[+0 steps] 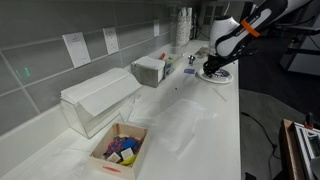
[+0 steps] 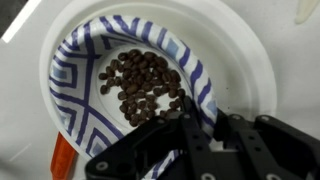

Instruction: Remove the plate with blue stripes from the white plate and put it on the countertop

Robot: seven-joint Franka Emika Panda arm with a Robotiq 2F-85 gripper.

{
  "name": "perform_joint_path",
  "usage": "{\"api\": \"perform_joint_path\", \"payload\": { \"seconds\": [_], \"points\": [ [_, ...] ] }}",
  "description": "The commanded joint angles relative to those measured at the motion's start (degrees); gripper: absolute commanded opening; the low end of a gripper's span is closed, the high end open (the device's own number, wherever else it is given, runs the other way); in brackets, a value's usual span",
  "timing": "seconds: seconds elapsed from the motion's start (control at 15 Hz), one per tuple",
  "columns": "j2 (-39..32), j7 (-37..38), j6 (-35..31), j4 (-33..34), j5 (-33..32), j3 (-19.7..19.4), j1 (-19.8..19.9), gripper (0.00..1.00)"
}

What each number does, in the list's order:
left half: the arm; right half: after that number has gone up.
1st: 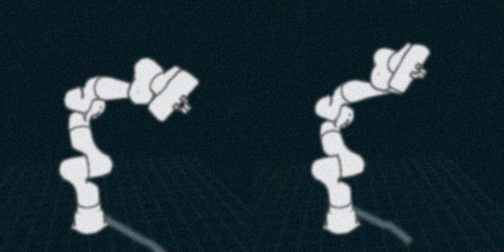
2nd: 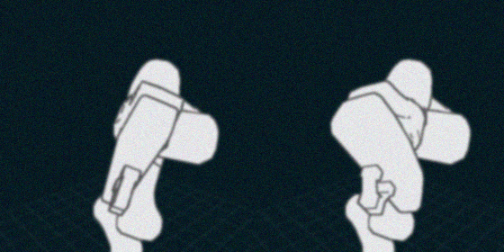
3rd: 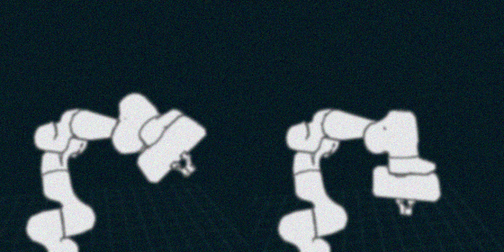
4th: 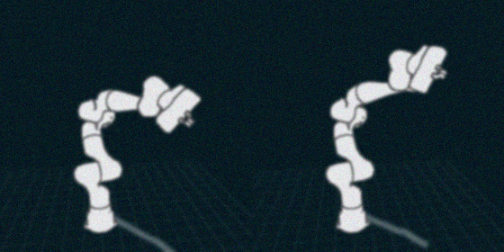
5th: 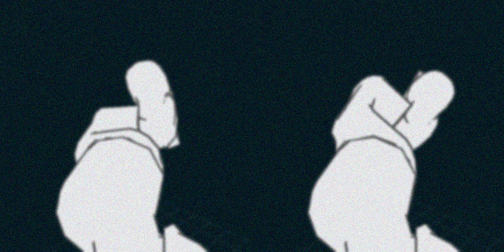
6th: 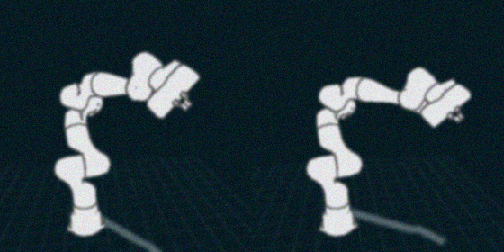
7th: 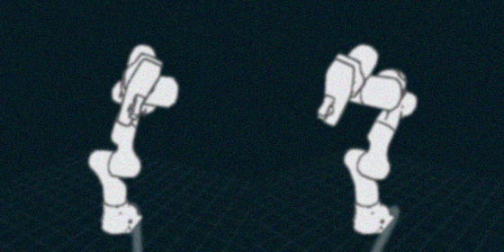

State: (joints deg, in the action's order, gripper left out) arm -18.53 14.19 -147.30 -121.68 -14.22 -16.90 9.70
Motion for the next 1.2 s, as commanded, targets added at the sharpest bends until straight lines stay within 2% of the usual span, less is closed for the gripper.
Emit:
{"api": "perform_joint_path", "payload": {
  "seconds": [0.0, 0.2, 0.33, 0.4, 0.67, 0.73, 1.13],
  "points": [
    [-0.32, 0.73, -1.41, -0.15, -1.9, -0.98, -0.87, 0.21],
    [-0.09, 0.91, -1.4, -0.37, -3.3, -1.34, -1.23, 0.26],
    [-0.09, 1.02, -1.51, -0.47, -4.23, -1.53, -1.41, 0.25],
    [-0.11, 1.08, -1.53, -0.48, -4.77, -1.64, -1.54, 0.19],
    [-0.1, 1.03, -1.39, -0.52, -6.31, -1.92, -1.83, 0.08],
    [-0.07, 0.96, -1.38, -0.5, -6.65, -1.98, -1.82, 0.01],
    [2.73, 2.08, 1.55, -1.25, -10.46, -3.03, -3.27, 0.02]
  ]
}}
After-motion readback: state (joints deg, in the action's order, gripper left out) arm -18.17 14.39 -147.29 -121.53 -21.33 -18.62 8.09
